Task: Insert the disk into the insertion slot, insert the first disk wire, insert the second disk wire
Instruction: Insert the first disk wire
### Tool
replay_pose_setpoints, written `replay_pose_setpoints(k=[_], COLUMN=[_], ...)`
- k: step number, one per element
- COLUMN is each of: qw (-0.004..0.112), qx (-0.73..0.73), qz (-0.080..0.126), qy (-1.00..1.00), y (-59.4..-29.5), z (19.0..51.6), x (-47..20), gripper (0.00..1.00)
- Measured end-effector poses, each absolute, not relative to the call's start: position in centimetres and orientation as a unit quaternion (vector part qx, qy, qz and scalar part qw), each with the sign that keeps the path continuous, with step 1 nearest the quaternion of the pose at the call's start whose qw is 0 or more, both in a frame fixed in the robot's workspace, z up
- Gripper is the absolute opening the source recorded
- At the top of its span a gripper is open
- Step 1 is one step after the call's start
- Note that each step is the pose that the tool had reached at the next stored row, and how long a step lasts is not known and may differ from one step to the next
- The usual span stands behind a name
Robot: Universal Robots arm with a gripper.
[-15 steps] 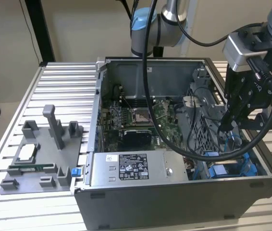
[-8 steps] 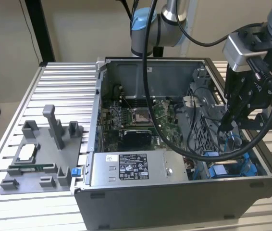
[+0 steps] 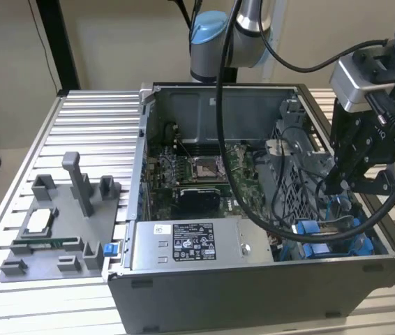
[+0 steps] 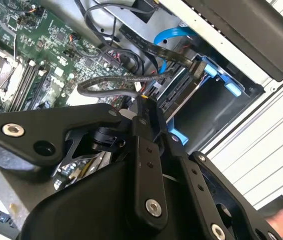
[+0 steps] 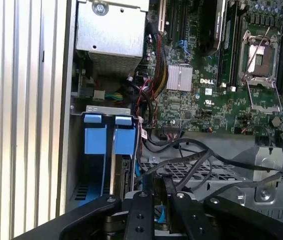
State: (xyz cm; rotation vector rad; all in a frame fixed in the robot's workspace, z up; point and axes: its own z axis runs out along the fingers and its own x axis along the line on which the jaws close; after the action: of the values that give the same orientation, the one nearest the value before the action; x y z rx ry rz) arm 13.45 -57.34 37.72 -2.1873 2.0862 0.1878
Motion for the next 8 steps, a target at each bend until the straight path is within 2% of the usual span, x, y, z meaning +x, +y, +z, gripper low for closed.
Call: replay_pose_setpoints(k=[8], qw=[0.056], qx=[-0.721], qz=[0.062], qy=[0.688], y=[-57.67], z=[37.19], x=[14.39], gripper=[0.0])
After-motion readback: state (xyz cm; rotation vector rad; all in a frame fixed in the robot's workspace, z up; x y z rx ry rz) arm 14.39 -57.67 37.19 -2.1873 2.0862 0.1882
